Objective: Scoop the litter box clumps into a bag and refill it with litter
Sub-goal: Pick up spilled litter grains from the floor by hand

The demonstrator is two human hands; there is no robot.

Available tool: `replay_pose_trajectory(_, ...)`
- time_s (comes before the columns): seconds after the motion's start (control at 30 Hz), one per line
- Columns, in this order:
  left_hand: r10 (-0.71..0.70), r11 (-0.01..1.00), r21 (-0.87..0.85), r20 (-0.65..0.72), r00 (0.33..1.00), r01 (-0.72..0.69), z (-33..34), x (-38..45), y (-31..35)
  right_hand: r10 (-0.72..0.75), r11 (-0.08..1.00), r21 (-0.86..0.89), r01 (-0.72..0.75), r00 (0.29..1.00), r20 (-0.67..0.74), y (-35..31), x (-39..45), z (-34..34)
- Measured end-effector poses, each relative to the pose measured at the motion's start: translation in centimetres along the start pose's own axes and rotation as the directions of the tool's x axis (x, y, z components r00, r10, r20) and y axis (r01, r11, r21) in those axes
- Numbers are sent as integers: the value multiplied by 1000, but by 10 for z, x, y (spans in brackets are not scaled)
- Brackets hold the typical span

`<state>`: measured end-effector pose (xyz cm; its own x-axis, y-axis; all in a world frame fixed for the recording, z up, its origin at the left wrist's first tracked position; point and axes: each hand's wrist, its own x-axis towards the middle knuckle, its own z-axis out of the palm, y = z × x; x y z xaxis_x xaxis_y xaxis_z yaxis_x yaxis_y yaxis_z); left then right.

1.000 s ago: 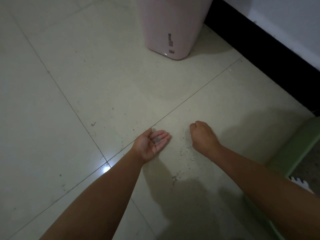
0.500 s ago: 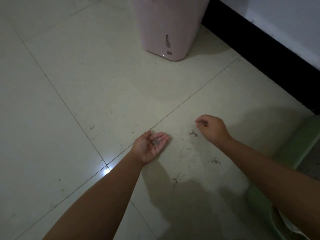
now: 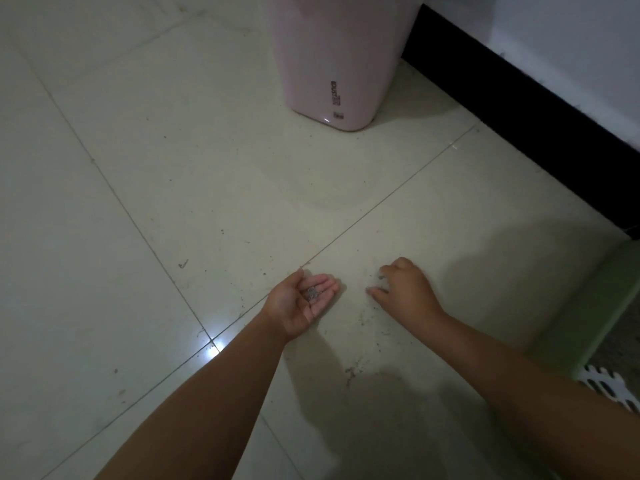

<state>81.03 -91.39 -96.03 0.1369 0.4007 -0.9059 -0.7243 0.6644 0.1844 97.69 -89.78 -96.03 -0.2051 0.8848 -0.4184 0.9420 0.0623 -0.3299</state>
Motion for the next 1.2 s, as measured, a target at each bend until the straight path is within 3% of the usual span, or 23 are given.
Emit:
replay_pose_trajectory(0.17,9,1000,16,11,1000,-9,1,-3,0,-17,1000,0,17,1000,-18,-13,-1,10)
replay_pose_trajectory(0.23,15,999,36,10,1000,-15,3,-5,0,-85,996,10,87,992,-98,-10,1,11)
replay_pose_trajectory(0.3,18,999,30,28,999,-19,1,-4,1,-174,983,-74,169,982,-70,-5,2,8)
replay_pose_trajectory(0.4,9,998,64,54,998,-13,0,-5,1,-186,974,-148,170,978,-97,8,8,1)
replay_pose_trajectory(0.63,22,996,88,37,999,-25,-1,-2,-1,-218,975,25,219,974,-56,26,11,-4)
replay_pose_trajectory(0.77,16,996,85,49,999,-20,-4,1,0,-252,966,-64,250,968,-14,26,7,2)
replay_pose_trajectory(0.97,6,995,98,69,998,-13,-6,0,-1,-172,985,-4,173,983,60,22,10,-4)
replay_pose_trajectory(1.07,12,995,96,75,997,-19,-5,0,0,-157,985,-59,163,983,94,21,9,-6)
replay_pose_trajectory(1.13,13,995,98,70,997,-20,-6,0,1,-286,947,-163,277,958,-33,24,8,-1)
replay_pose_trajectory(1.2,13,995,96,73,997,-20,-6,1,0,-328,912,-255,323,944,24,25,8,-2)
